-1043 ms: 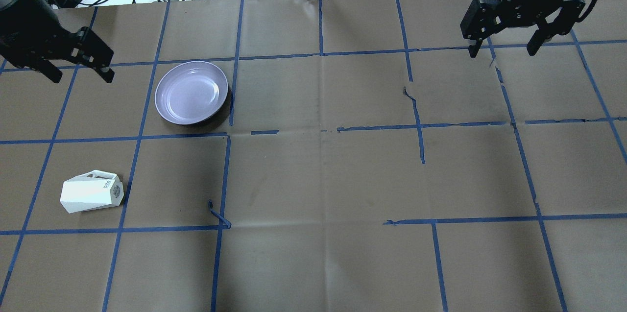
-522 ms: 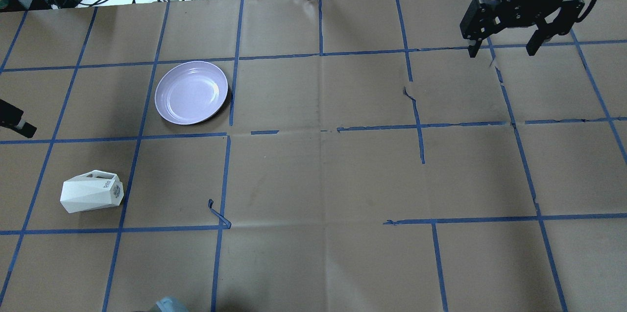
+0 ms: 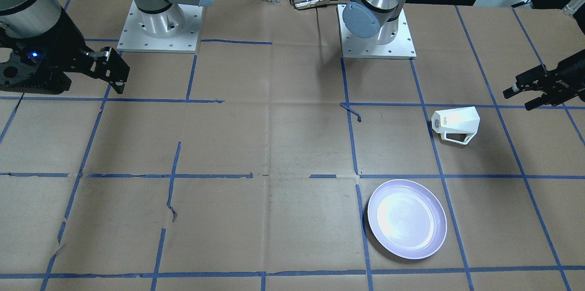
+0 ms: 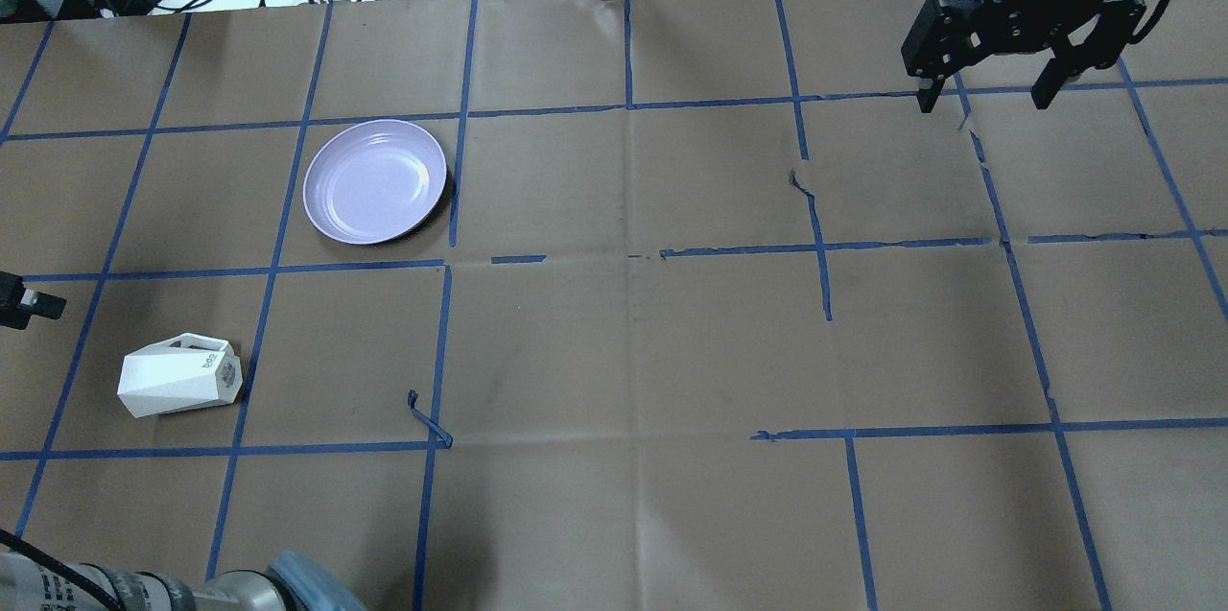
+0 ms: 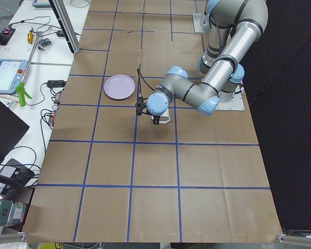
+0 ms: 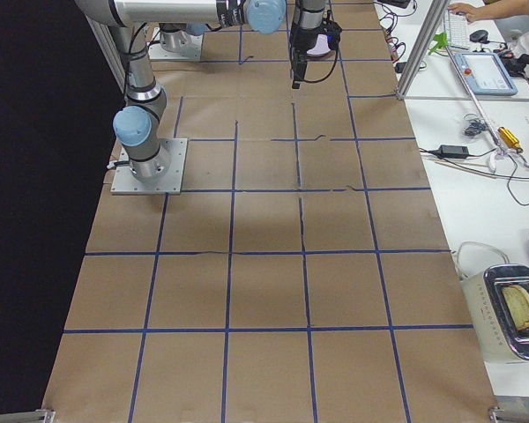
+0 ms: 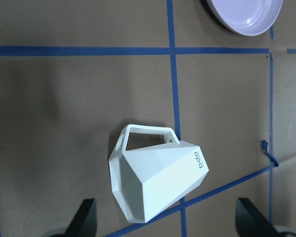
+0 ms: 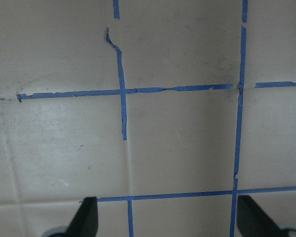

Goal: Flip cup and place on plate
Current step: 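Close the left gripper on the white mug's rim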

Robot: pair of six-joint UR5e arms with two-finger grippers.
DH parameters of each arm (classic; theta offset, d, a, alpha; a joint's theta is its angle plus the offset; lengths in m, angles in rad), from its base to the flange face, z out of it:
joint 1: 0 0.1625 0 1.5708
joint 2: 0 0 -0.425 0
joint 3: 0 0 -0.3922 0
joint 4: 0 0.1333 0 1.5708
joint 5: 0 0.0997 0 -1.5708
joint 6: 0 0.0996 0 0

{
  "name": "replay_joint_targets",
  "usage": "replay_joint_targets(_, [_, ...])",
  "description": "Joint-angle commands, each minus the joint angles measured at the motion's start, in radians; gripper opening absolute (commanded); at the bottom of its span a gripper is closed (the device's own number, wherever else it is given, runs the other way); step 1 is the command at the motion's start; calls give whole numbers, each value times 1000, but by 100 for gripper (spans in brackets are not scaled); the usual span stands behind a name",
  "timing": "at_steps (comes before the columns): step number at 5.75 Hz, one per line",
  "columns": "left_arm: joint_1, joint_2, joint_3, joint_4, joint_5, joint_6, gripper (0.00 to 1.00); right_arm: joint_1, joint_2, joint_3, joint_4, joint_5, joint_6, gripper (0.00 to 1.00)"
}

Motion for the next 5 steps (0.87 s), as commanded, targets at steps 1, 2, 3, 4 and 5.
replay_joint_targets(1, [50,-116,-1,-108,-84,104,98,0,0,0,0,0,0,100])
replay_joint_targets(2, [67,-176,-4,-145,-92,173,97,0,0,0,0,0,0,100])
replay_joint_targets(3, [87,-231,-6,-176,-93,181,97,0,0,0,0,0,0,100])
replay_joint_targets(4, [89,-240,-4,-208,-95,183,88,0,0,0,0,0,0,100])
replay_joint_targets(5, [86,-247,-3,-266,-110,195,60,0,0,0,0,0,0,100])
